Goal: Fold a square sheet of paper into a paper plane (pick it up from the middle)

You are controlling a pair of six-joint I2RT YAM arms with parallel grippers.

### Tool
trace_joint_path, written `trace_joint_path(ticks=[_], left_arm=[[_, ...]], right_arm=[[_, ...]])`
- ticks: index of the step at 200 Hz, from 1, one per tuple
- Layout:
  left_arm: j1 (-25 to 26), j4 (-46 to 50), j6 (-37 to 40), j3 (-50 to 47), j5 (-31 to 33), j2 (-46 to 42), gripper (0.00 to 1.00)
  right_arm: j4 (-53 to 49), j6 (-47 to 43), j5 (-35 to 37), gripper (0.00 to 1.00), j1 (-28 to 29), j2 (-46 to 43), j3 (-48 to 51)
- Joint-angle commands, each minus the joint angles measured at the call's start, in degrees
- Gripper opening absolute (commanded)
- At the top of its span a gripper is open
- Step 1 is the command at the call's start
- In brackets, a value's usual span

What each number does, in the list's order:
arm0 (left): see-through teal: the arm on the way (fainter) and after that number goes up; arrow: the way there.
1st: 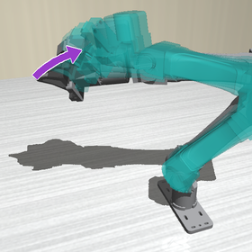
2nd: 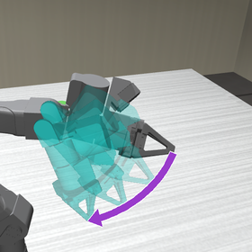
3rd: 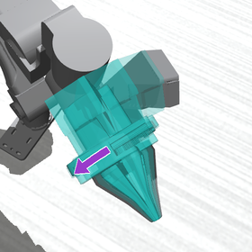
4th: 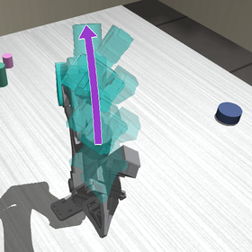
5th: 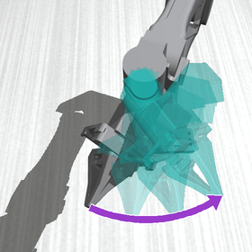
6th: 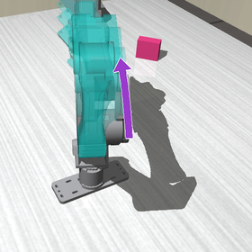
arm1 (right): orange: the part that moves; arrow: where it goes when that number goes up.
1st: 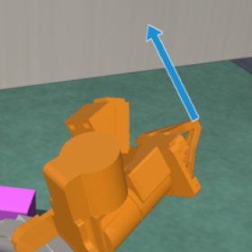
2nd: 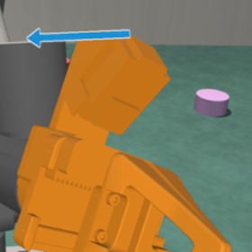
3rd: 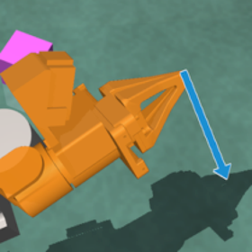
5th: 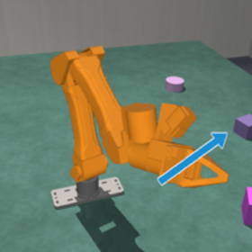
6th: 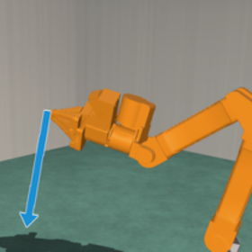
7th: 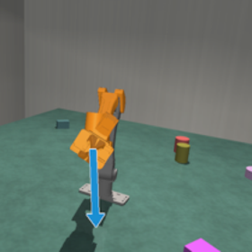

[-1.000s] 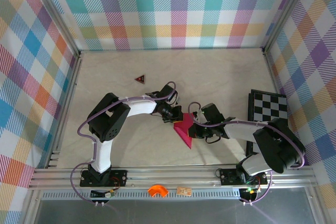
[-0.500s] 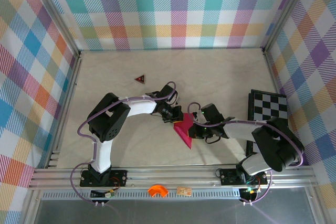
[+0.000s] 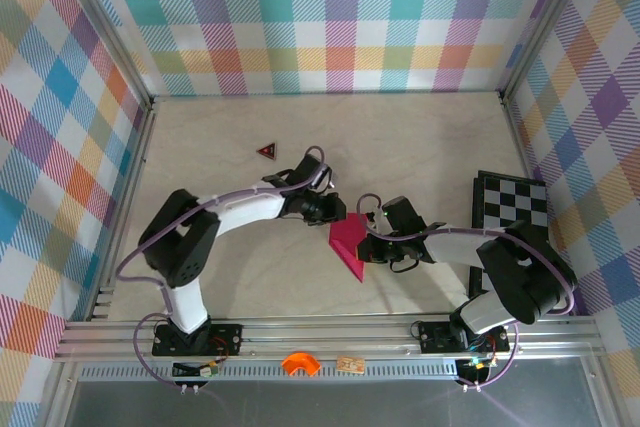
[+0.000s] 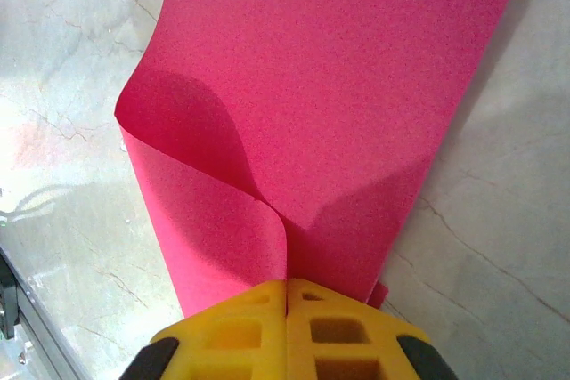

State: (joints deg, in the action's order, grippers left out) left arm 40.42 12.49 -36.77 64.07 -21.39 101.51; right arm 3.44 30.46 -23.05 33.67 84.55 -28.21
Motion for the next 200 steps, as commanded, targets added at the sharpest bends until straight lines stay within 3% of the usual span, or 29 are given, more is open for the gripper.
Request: trace_joint_path(ticks=[1, 38, 75, 109, 200], left_arm=[[0.03, -6.86, -4.92, -6.5, -2.46, -4.67, 0.11], [1.45, -29.63, -20.05, -19.44, -7.35, -6.83, 0.01], [3.47, -39.43, -25.49, -23.11, -7.09, -3.69, 0.0], [4.57, -38.5, -26.07, -22.88, -5.8, -2.49, 0.0], [5.71, -21.94, -23.2, -22.91, 1.02, -1.68, 0.0]], right_arm=[[-0.55, 0.74, 0.89, 0.06, -0.36, 0.86, -0.23], [-0.94, 0.87, 1.51, 0.06, -0.36, 0.44, 0.17], [-1.07, 0.84, 1.77, 0.06, -0.36, 0.35, 0.26], [-1.4, 0.78, 2.04, 0.06, -0.37, 0.44, 0.26], [-1.95, 0.42, 2.53, 0.06, -0.36, 0.35, 0.42]])
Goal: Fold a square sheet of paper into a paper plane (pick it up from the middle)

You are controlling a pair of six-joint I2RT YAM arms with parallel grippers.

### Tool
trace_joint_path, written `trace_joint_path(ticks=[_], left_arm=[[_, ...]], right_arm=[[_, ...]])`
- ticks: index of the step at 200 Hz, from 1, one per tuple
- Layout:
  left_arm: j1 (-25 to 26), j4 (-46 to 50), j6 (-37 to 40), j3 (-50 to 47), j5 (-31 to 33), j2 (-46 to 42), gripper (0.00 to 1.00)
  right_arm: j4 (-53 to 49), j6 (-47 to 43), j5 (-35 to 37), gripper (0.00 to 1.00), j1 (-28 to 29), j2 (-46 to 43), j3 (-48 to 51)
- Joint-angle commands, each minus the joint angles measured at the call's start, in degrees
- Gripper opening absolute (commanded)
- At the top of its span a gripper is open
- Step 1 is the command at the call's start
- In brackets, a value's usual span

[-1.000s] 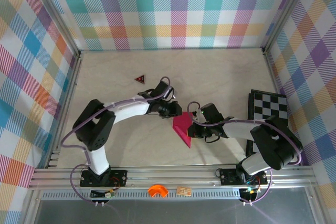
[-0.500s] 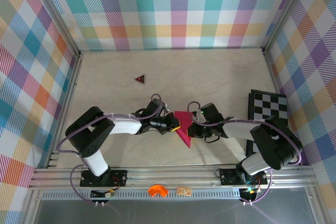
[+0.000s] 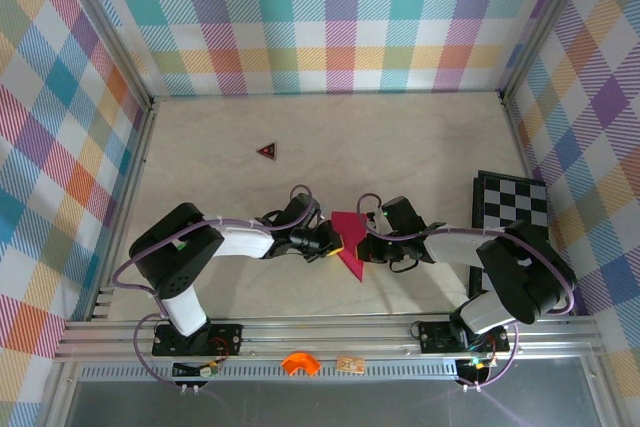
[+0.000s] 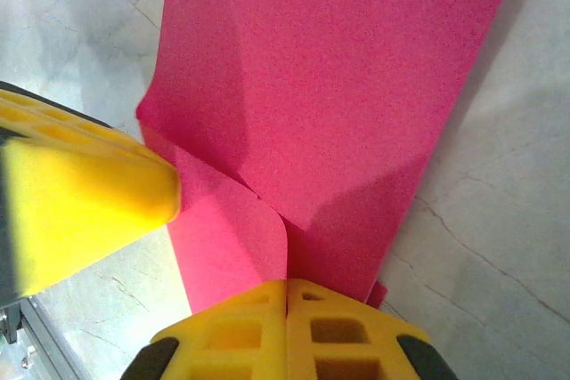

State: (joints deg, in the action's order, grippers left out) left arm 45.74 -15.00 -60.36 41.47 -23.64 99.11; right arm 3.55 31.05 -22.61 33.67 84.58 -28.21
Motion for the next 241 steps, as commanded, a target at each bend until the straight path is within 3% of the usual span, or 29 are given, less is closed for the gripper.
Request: trace_joint_path(ticks=[1, 68, 121, 207, 222, 241], left_arm=[[0.4, 5.62, 0.4, -0.33, 3.35, 0.73, 0.0], [0.87, 8.34, 2.74, 3.35, 2.86, -4.93, 0.0], [2.39, 7.32, 2.64, 6.59, 1.62, 0.3, 0.0], [2.35, 5.67, 1.27, -1.42, 4.92, 2.66, 0.0], [2.39, 6.66, 1.86, -0.72, 4.83, 2.89, 0.0], [2.35, 7.96, 2.73, -0.14, 4.98, 2.68, 0.0]], right_arm=[[-2.06, -0.19, 2.11, 0.06, -0.36, 0.33, 0.43], [-2.13, -0.04, 2.18, 0.06, -0.36, -0.17, 0.96], [-1.77, 0.18, 2.31, 0.06, -0.36, -0.24, 0.96], [-2.25, -0.03, 1.39, 0.07, -0.36, -0.03, 0.14], [-3.07, 0.01, 0.97, 0.11, -0.36, -0.37, -0.66], [-6.5, -0.59, 0.79, 0.24, -0.36, -2.08, -3.52]])
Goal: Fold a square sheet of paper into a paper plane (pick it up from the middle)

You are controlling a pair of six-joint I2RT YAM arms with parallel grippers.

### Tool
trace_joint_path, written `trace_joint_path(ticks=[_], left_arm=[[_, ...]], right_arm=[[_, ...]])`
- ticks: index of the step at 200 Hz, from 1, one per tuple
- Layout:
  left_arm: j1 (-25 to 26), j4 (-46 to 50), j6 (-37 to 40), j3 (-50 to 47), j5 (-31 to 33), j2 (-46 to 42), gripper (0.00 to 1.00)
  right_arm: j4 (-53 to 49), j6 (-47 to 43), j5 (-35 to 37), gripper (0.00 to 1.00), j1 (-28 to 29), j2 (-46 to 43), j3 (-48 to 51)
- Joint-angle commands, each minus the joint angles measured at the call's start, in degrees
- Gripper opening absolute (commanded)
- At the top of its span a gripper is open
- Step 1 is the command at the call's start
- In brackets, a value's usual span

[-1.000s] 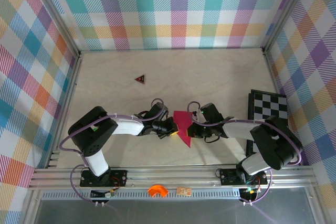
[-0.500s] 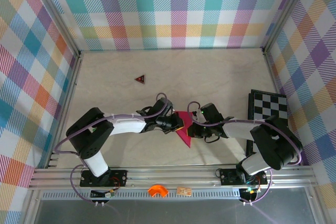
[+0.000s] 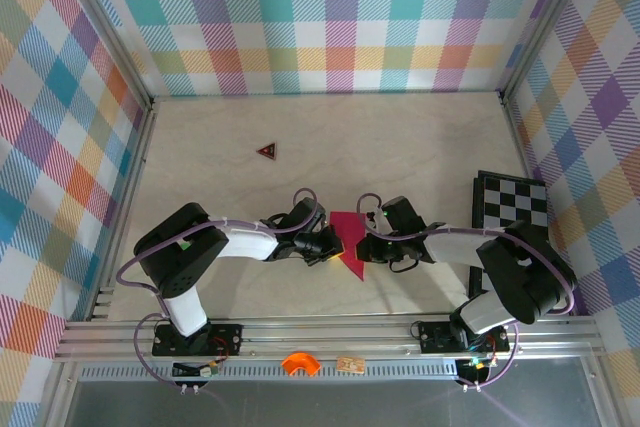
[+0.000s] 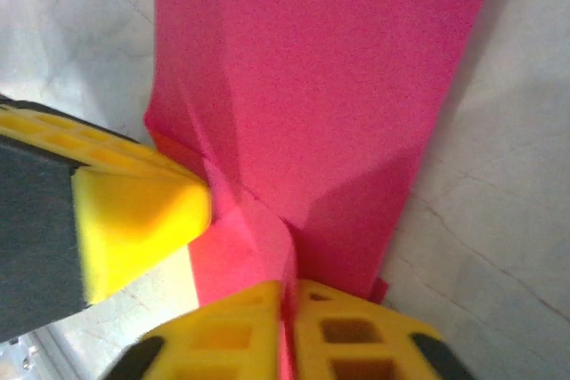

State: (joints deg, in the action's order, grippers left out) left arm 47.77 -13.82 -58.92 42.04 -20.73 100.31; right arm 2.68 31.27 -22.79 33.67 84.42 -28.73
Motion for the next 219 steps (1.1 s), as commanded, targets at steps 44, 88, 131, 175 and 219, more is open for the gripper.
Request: trace_joint_path(ticks=[44, 88, 131, 175, 219], left_arm=[[0.33, 8.61, 2.33, 0.6, 2.27, 0.95, 0.0], [0.37, 9.03, 2.31, 1.35, 2.23, 1.03, 0.0], [0.31, 9.09, 2.31, 1.53, 2.1, 1.3, 0.0], [0.38, 9.14, 2.36, 1.67, 2.02, 1.64, 0.0], [0.4, 9.52, 2.51, 1.45, 2.23, 1.73, 0.0]], right_arm=[[-13.25, 1.27, 4.05, 0.46, -0.45, -9.07, -6.27], [-8.13, 10.19, -6.89, 0.32, 0.18, -10.75, -3.05], [-7.34, 11.42, -6.82, 0.1, 4.86, -5.84, -4.04], [-12.2, 10.66, -2.09, 0.06, 7.1, 1.08, -6.98], [-11.31, 12.11, -2.0, 0.07, 7.1, -1.59, 0.23]])
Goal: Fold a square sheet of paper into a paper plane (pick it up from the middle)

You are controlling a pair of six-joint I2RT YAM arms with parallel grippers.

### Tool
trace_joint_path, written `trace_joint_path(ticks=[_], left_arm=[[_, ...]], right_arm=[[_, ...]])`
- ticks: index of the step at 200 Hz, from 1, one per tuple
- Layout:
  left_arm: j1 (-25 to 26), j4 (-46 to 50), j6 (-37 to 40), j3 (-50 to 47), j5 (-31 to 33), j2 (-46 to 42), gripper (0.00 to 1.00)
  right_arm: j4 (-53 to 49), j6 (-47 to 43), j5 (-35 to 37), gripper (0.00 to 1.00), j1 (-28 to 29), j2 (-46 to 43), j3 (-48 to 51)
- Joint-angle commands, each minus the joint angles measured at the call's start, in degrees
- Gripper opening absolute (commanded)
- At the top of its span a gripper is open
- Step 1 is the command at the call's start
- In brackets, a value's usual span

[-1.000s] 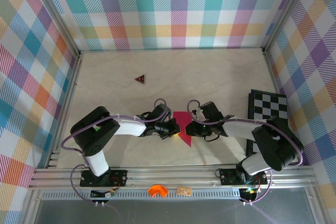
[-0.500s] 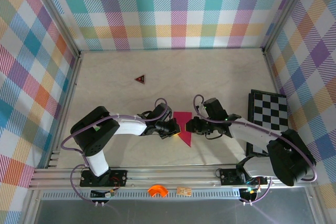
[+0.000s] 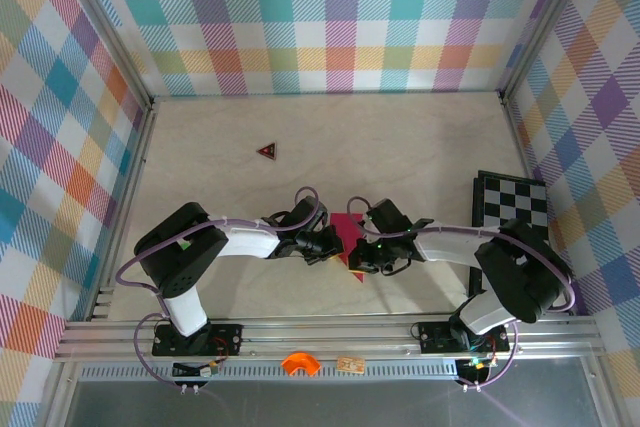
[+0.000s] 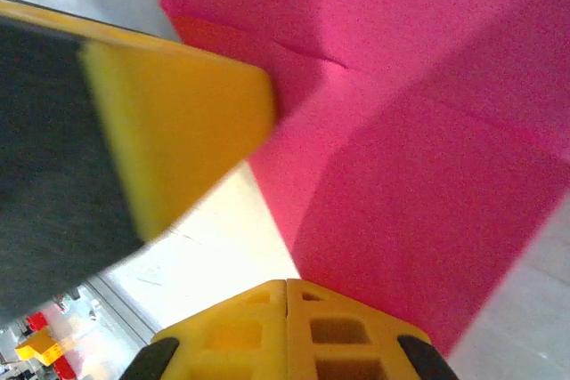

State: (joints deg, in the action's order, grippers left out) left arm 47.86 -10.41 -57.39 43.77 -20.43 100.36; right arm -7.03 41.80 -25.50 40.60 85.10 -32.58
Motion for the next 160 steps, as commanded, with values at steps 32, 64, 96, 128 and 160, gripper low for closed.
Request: trace_joint_path(ticks=[32, 64, 96, 128, 160], left_arm=[[0.3, 6.17, 0.96, -0.4, 1.97, 1.86, 0.0], [0.24, 6.45, 1.05, -0.5, 2.06, 1.79, 0.0], [0.24, 6.46, 1.11, -0.49, 1.96, 1.77, 0.0], [0.23, 6.32, 1.22, -0.36, 1.88, 2.01, 0.0], [0.23, 6.45, 1.22, -0.44, 2.03, 2.28, 0.0]], right_arm=[[-0.29, 3.49, -0.69, 0.08, 0.18, -5.95, 8.51], [-0.71, 5.54, -1.19, 0.1, 0.18, -11.31, 7.62], [-0.71, 5.48, -0.14, 0.1, 0.18, -11.3, 3.21], [2.67, 5.59, 0.24, 0.12, 0.16, -2.42, -0.45], [1.64, 4.02, 0.4, 0.14, 0.18, 1.66, 0.08]])
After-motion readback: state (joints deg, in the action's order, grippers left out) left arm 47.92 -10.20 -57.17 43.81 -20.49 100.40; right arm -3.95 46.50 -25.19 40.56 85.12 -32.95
